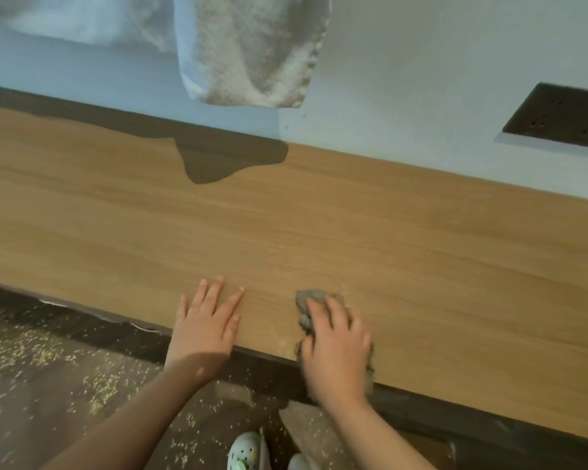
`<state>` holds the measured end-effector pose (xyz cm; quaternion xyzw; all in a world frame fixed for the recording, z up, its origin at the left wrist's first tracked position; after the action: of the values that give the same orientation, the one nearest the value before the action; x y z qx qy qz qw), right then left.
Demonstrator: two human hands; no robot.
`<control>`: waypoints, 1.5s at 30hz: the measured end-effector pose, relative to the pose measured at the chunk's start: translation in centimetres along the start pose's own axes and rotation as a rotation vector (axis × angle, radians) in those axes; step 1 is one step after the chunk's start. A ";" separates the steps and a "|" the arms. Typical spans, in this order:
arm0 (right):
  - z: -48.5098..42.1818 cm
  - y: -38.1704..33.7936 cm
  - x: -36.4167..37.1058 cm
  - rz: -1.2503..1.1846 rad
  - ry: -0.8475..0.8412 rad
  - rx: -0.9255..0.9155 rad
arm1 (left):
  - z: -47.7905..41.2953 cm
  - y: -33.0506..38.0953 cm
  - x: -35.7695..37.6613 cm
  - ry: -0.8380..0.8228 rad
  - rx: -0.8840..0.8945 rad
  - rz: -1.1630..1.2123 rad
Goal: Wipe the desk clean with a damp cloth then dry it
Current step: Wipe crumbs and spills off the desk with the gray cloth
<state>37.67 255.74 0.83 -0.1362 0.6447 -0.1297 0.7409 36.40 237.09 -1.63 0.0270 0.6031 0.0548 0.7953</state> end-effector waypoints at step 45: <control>-10.8 -67.6 9.4 -0.849 -0.954 -0.251 | 4.8 -57.8 -25.5 0.517 -0.421 1.654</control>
<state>27.09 189.07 15.75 -0.5076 0.1454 -0.2602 0.8084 37.37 176.75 17.78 0.2938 0.5284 0.7254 0.3289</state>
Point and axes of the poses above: each hand's wrist, its own z-axis away from the middle knuckle, its own x-axis out of the palm, y = z × x, the point moved 5 cm from there along -z, towards the middle knuckle, and after that the axes turned 1 degree about -z, right-handed, at the moved point
